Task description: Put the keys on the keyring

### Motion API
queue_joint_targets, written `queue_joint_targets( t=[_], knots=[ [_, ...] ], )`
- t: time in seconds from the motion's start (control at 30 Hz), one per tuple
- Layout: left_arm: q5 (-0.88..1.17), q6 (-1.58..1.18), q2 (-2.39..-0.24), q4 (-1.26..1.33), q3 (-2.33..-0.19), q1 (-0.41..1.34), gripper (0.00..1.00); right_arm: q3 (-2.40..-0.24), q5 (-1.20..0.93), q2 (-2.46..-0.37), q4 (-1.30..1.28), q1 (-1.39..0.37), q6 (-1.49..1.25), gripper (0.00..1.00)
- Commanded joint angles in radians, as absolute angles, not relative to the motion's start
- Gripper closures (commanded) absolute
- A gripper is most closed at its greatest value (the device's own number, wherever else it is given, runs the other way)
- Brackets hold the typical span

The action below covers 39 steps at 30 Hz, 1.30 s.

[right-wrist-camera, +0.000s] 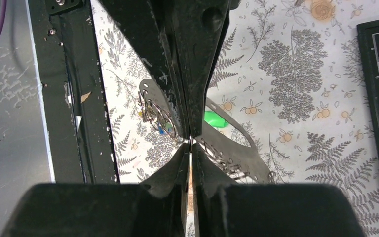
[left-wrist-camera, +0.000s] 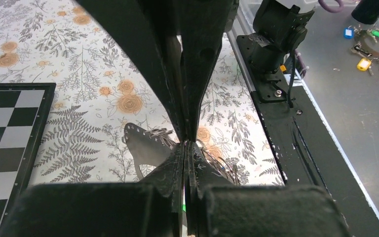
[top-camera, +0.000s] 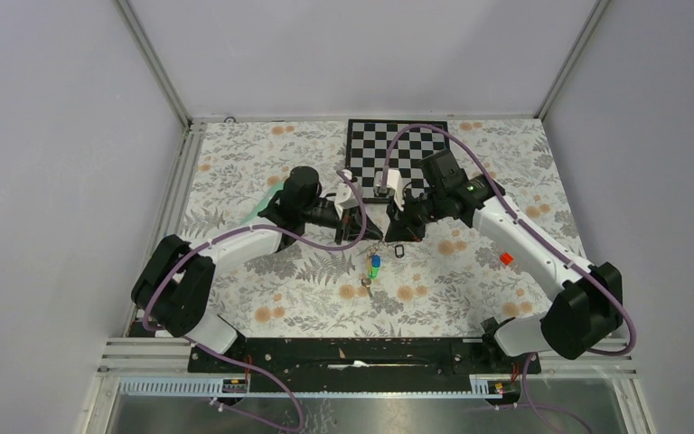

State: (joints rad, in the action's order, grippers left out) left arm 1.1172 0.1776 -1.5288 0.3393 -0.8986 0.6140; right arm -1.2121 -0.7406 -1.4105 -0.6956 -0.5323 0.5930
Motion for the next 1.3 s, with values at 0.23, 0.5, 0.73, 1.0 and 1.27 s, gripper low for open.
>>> queue_joint_targets(
  t=[0.23, 0.5, 0.73, 1.0, 1.27],
  knots=[
    [1.187, -0.252, -1.493, 0.891, -0.762, 0.568, 1.00, -1.139, -0.721, -1.240, -0.559, -0.501, 0.572, 0.76],
    [1.098, -0.464, -1.490, 1.115, -0.709, 0.568, 1.00, -1.137, -0.805, -1.250, -0.519, -0.500, 0.550, 0.73],
    [0.991, -0.640, -1.489, 1.169, -0.690, 0.569, 1.00, -1.183, -0.835, -1.276, -0.502, -0.499, 0.506, 0.73],
    [0.890, -0.814, -1.490, 1.321, -0.654, 0.569, 1.00, -1.207, -0.859, -1.306, -0.503, -0.492, 0.483, 0.85],
    [0.836, -0.822, -1.497, 1.366, -0.632, 0.565, 1.00, -1.154, -0.851, -1.292, -0.486, -0.489, 0.487, 0.86]
  ],
)
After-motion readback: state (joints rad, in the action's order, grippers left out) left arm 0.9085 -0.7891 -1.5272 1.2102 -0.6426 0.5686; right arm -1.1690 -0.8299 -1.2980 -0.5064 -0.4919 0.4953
